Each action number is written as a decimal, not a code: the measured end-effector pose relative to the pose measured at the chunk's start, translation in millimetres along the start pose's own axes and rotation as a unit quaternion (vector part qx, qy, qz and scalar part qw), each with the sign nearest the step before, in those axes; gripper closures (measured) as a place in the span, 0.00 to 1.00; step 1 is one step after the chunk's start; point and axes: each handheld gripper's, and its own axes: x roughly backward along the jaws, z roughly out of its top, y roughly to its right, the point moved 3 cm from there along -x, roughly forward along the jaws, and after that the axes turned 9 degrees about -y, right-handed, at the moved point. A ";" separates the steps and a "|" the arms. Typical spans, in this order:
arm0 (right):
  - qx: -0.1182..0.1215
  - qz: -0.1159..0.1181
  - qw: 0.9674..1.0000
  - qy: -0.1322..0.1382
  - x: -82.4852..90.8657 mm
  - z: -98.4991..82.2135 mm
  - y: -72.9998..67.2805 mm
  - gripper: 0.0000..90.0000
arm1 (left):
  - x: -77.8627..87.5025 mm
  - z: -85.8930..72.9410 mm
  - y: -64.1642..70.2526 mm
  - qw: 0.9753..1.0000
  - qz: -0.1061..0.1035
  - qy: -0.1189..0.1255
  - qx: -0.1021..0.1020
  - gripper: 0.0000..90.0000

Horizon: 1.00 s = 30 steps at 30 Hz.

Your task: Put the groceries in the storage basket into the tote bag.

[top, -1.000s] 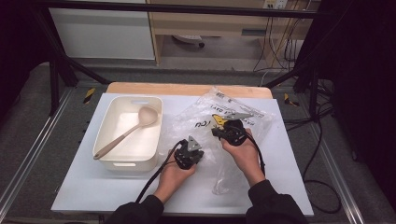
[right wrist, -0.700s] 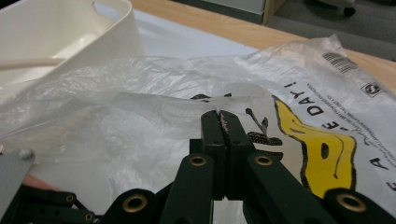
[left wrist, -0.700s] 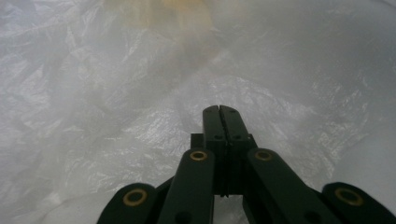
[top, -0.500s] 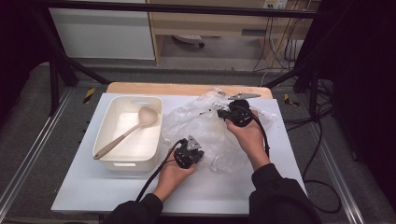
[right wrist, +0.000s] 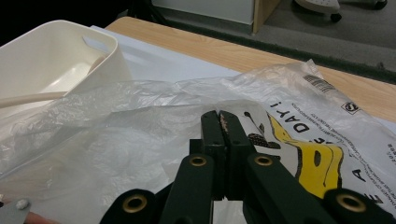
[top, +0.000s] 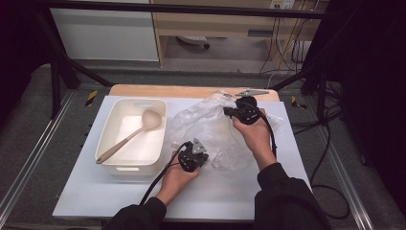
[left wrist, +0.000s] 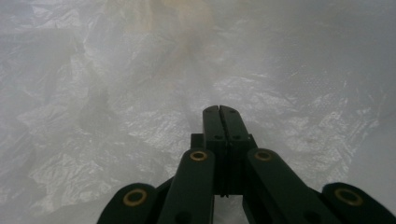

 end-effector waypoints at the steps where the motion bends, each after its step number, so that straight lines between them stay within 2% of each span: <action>1: 0.002 0.000 1.000 -0.001 0.2 0.7 -0.4 1.00 | -0.3 0.0 -0.8 1.000 0.000 0.002 0.002 1.00; 3: 0.003 -0.001 1.000 -0.001 -0.2 1.5 -0.9 1.00 | -0.3 -0.1 -3.2 1.000 0.002 0.001 0.001 1.00; 5: 0.005 -0.002 1.000 -0.004 -1.5 2.0 -1.9 1.00 | -0.7 -0.2 -4.0 1.000 -0.001 0.003 0.010 1.00; 10: 0.005 0.000 1.000 -0.005 -4.3 3.2 -4.2 1.00 | -0.9 -0.5 -4.4 1.000 -0.001 0.005 0.006 1.00; 14: 0.001 0.000 1.000 -0.005 -5.6 3.4 -2.0 1.00 | -0.9 -0.6 -3.7 1.000 0.002 0.003 0.003 1.00; 19: -0.008 0.001 1.000 0.004 -2.6 7.9 2.0 1.00 | -1.5 -0.9 -3.2 1.000 -0.001 0.008 0.013 1.00; 25: -0.019 0.002 1.000 0.011 0.5 16.1 6.5 1.00 | -1.5 -1.0 -3.2 1.000 -0.001 0.009 0.013 1.00; 28: -0.017 0.002 1.000 0.011 1.8 18.0 6.0 1.00 | -0.9 -1.7 -3.2 1.000 0.006 0.006 0.003 1.00; 30: -0.016 0.003 1.000 0.012 2.3 19.1 5.8 1.00 | -1.4 -1.4 -2.1 1.000 0.005 0.010 0.009 1.00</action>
